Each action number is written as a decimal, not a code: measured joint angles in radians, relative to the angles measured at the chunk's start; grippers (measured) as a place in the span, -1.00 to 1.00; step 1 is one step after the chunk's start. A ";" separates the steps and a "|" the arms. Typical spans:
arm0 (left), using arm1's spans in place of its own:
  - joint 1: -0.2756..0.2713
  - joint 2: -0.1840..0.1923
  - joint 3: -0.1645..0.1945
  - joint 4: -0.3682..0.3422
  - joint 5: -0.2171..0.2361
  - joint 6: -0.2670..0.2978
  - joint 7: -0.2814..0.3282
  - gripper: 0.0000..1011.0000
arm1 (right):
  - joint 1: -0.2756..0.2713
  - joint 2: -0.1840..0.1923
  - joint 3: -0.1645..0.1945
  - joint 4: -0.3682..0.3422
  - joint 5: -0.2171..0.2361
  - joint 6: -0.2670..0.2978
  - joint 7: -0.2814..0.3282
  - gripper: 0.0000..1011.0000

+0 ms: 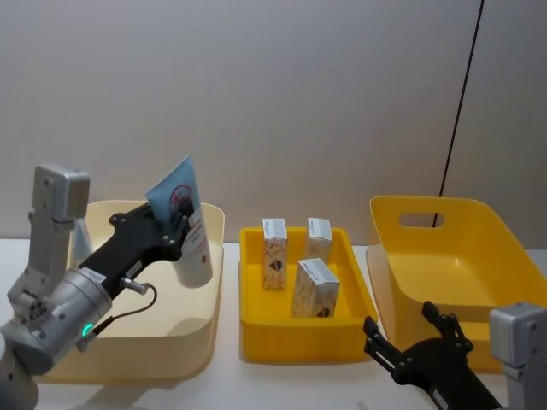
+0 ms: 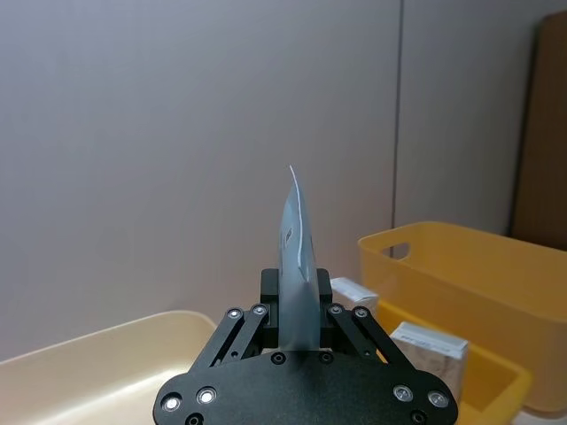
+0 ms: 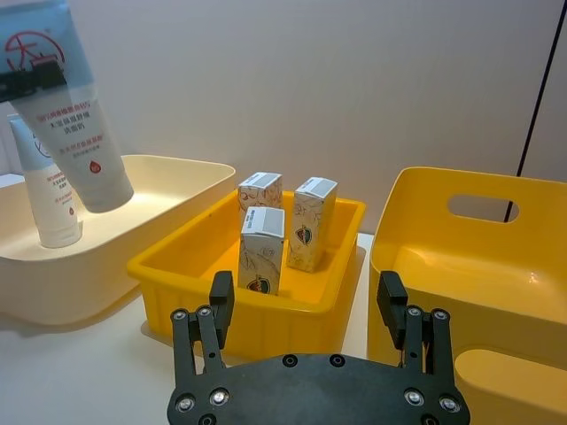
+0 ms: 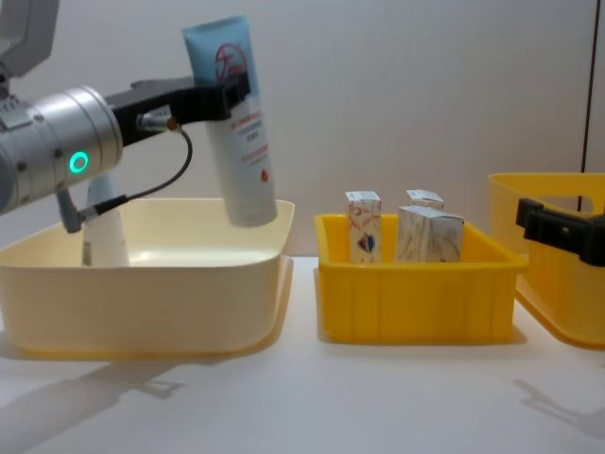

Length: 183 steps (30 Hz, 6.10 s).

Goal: Bimanual collaborative sorting of washing and personal care products

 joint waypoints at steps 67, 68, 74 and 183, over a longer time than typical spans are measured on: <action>-0.141 -0.060 0.131 0.110 -0.270 0.014 -0.492 -0.58 | 0.074 0.055 -0.057 -0.130 0.044 0.146 0.160 0.99; -0.142 -0.061 0.131 0.110 -0.270 0.014 -0.493 -0.58 | 0.077 0.053 -0.060 -0.131 0.037 0.148 0.155 0.99; -0.142 -0.061 0.132 0.110 -0.271 0.014 -0.495 -0.58 | 0.099 0.032 -0.083 -0.132 -0.019 0.152 0.107 0.99; -0.143 -0.062 0.133 0.112 -0.272 0.014 -0.498 0.98 | 0.281 -0.150 0.090 0.223 -0.234 0.084 -0.219 -0.08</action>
